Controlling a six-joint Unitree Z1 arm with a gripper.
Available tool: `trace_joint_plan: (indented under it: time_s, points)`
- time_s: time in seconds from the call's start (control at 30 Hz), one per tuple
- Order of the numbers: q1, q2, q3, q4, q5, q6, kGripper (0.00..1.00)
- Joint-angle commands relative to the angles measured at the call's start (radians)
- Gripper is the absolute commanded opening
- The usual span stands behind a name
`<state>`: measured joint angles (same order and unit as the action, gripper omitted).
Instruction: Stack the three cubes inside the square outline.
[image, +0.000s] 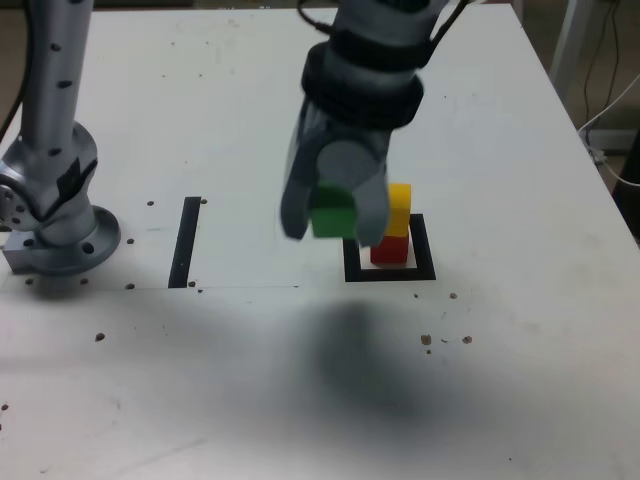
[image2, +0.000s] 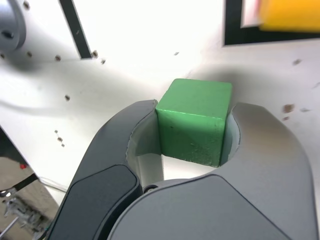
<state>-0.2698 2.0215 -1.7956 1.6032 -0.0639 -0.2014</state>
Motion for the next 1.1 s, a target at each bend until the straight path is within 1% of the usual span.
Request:
trace_joint_plan:
  time_s: [0.0,0.3,0.53,0.73,1.07]
  points:
    - [0.027,0.000,-0.016,0.033,0.008,0.027,0.38]
    - [0.111,0.042,-0.104,0.034,0.028,0.152,0.38]
    - [0.142,0.066,-0.136,0.035,0.045,0.219,0.38]
    - [0.156,0.079,-0.132,0.035,0.054,0.249,0.38]
    - [0.162,0.102,-0.132,0.035,0.062,0.258,0.38]
